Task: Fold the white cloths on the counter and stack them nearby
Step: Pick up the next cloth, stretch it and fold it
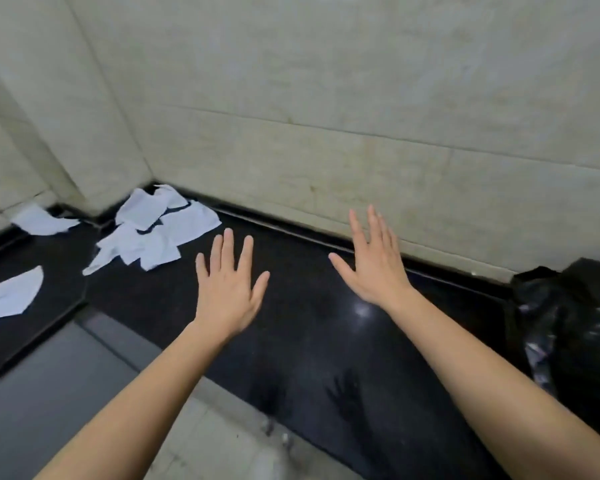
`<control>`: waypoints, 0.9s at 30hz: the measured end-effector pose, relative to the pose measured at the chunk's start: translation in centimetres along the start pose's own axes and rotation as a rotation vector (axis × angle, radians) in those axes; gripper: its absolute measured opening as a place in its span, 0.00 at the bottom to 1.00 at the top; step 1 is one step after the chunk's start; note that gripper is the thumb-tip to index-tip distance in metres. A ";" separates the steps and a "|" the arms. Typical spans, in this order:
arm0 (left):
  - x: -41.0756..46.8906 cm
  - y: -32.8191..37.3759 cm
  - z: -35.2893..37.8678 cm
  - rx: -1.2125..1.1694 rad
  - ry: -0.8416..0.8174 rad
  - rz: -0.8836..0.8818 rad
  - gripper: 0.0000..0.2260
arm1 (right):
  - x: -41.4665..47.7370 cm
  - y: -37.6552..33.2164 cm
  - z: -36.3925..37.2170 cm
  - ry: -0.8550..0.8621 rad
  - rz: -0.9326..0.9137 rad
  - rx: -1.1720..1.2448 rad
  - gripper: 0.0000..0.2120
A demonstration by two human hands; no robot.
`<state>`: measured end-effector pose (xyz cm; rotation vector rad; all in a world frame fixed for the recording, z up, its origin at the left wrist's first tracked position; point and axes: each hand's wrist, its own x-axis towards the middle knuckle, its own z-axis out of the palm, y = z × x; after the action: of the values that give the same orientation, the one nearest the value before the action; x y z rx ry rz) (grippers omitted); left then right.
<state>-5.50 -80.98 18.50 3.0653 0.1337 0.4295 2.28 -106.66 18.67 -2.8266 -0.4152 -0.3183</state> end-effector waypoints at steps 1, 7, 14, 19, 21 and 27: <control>-0.9 -3.3 -0.2 0.016 0.000 -0.021 0.32 | 0.5 -3.2 1.4 -0.024 -0.017 0.007 0.40; -6.0 -24.1 -2.7 0.066 0.002 -0.258 0.31 | 4.1 -23.6 8.5 -0.208 -0.255 0.015 0.38; -6.7 -35.7 -0.5 -0.026 -0.009 -0.510 0.31 | 8.2 -35.0 14.6 -0.266 -0.411 0.058 0.35; -4.4 -42.4 2.4 0.010 -0.066 -0.527 0.31 | 14.1 -40.9 20.0 -0.274 -0.482 0.098 0.34; -2.2 -45.7 3.0 0.050 -0.086 -0.557 0.31 | 17.6 -43.4 22.0 -0.283 -0.488 0.139 0.34; 4.2 -54.2 2.8 0.083 -0.078 -0.572 0.31 | 27.2 -49.7 24.5 -0.298 -0.500 0.221 0.33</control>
<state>-5.02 -26.71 13.97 2.9186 1.0078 0.2693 16.73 -46.82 13.81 -2.5199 -1.1478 0.0604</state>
